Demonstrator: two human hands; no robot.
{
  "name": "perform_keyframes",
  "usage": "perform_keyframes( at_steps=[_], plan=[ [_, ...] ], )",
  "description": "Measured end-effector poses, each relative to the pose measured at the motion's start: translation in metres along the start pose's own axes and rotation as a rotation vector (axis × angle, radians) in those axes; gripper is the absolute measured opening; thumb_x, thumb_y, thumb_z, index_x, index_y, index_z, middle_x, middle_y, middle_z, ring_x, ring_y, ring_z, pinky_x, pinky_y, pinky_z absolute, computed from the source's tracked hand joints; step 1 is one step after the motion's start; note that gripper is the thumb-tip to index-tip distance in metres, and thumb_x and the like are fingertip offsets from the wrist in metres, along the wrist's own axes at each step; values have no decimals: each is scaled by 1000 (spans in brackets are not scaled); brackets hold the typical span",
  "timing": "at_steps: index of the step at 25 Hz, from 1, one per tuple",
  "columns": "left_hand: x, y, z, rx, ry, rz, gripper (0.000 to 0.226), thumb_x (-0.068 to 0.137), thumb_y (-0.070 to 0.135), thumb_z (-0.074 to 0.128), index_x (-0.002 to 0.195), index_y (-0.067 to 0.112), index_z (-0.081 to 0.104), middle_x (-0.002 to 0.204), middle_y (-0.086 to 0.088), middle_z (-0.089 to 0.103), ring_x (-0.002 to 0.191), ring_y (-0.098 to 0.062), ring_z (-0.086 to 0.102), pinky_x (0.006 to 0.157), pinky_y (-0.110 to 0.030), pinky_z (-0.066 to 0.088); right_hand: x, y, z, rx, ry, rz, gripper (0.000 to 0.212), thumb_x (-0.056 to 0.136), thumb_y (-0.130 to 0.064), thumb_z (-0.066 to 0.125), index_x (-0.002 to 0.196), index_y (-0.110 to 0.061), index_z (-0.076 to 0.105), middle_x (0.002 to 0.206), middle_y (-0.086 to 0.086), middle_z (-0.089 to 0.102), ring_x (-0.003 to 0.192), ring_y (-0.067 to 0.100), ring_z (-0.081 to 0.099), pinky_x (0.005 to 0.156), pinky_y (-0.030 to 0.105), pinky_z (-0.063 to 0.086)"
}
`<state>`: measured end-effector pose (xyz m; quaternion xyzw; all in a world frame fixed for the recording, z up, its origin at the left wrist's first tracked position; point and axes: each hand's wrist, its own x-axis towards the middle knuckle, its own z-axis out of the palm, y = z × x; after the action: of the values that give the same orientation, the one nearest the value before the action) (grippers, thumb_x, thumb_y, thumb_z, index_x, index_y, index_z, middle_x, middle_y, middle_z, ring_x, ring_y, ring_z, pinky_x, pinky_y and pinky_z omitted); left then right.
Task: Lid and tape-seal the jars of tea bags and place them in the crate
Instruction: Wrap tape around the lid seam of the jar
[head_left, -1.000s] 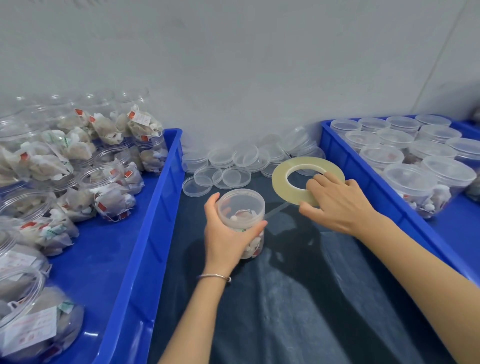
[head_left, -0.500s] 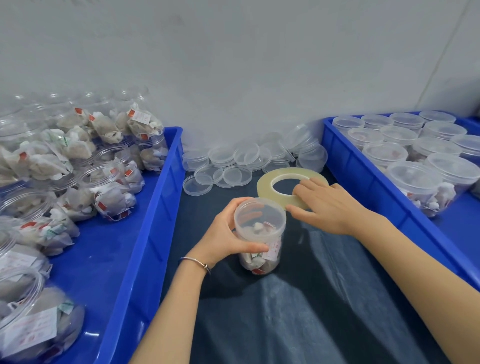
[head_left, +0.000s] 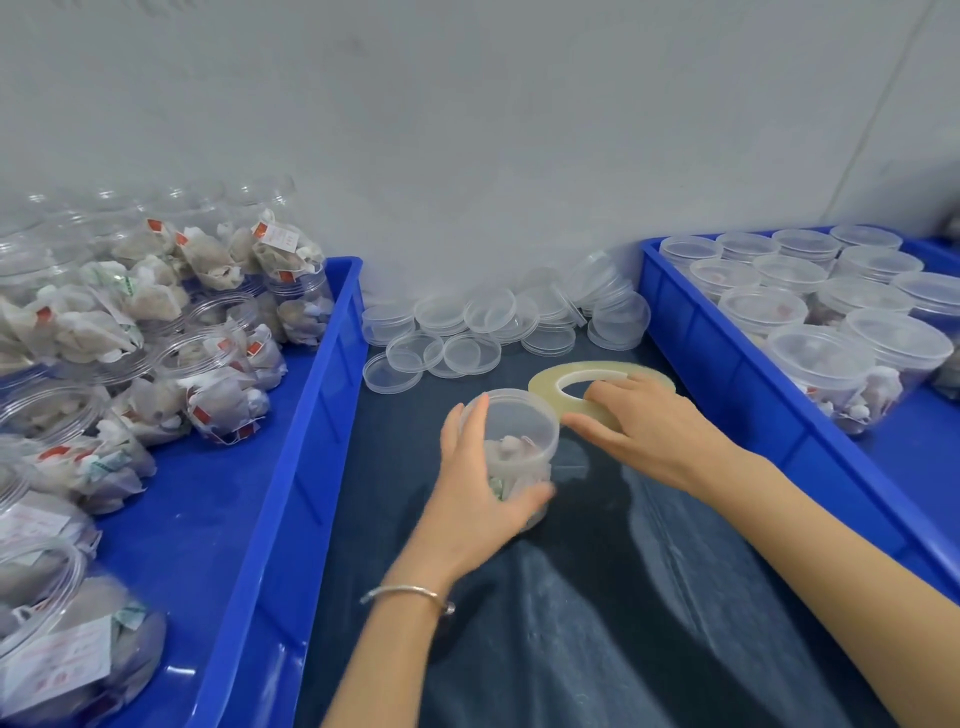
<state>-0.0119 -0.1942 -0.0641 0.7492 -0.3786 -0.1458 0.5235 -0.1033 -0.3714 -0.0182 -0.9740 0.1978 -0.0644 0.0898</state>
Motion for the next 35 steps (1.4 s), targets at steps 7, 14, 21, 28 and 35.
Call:
perform_keyframes(
  at_steps=[7,14,21,28,35],
  plan=[
    [14,1,7,-23,245,-13,78,57,30,90,125,31,52,121,13,50,110,-3,54,88,-12,41,-9,11,-15,-234,-24,-134,34,89,-49,23,92,-21,42,89,-11,41,88,10,34,63,29,30],
    [21,-4,-13,-46,121,-16,80,56,27,91,121,36,46,118,24,54,104,14,53,80,1,38,-10,33,-20,-294,73,-161,39,86,-57,23,94,-27,47,90,-15,47,93,6,42,57,23,35],
    [22,-11,-25,-63,16,-26,84,56,22,91,127,31,48,120,22,55,106,12,54,88,-9,44,3,48,-15,-226,79,-45,59,81,-73,13,99,-28,47,99,-20,47,104,4,41,51,22,33],
    [23,-11,-36,-92,-132,12,86,59,8,89,131,24,45,124,15,56,110,8,55,88,-10,45,24,25,5,-150,70,-69,59,85,-69,21,103,-21,52,107,-14,50,109,10,40,68,28,34],
    [25,5,-51,72,-246,-123,85,66,30,85,137,35,38,134,19,40,121,1,43,98,-22,40,27,14,14,-104,82,-49,46,90,-63,29,97,-22,48,99,-16,38,104,11,39,70,29,32]
  ],
)
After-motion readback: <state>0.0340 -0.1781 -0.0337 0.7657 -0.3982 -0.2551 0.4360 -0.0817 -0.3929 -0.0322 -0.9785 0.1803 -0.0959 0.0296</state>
